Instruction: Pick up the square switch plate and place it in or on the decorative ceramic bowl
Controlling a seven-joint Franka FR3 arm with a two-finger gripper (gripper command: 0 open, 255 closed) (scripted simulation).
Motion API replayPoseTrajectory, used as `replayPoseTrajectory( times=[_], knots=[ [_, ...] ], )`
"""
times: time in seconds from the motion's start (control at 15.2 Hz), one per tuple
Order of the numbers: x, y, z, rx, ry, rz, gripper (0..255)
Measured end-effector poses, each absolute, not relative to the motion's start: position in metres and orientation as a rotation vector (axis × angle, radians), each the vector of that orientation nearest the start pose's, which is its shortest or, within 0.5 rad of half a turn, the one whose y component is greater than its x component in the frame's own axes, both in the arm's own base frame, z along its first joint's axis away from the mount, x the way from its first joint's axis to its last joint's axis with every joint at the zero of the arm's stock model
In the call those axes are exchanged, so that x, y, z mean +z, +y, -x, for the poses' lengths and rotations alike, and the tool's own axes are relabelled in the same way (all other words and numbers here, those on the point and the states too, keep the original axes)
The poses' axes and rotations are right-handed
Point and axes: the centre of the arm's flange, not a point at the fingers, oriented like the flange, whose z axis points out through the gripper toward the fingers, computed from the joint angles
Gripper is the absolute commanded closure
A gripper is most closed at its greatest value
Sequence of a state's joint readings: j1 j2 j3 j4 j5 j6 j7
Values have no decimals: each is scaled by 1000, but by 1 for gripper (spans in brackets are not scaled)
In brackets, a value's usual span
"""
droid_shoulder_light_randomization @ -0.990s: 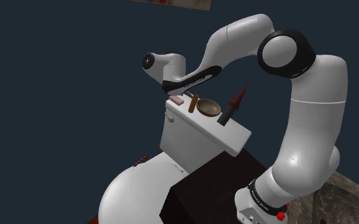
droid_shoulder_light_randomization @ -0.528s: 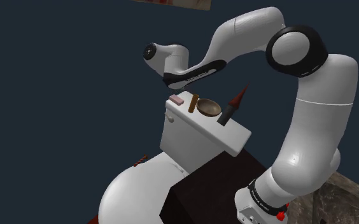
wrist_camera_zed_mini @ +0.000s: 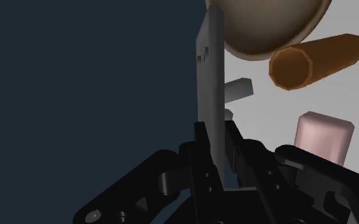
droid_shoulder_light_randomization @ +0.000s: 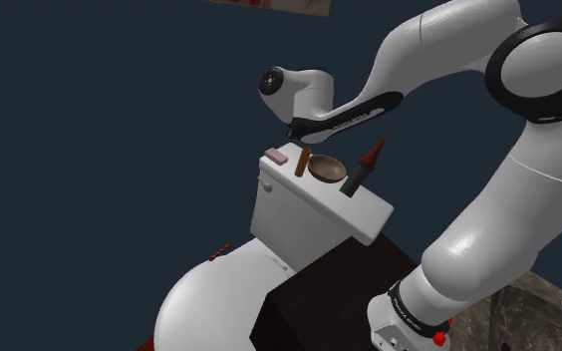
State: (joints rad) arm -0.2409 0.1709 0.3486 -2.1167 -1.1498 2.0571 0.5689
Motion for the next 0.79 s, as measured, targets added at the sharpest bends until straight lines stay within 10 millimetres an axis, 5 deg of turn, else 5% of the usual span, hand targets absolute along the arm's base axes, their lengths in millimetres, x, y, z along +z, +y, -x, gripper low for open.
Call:
replayPoseTrajectory(
  times=[0.46,0.79],
  knots=[
    [349,-35,-484,153,260,-2234,255],
    [328,-40,-475,153,260,-2235,255]
  ],
)
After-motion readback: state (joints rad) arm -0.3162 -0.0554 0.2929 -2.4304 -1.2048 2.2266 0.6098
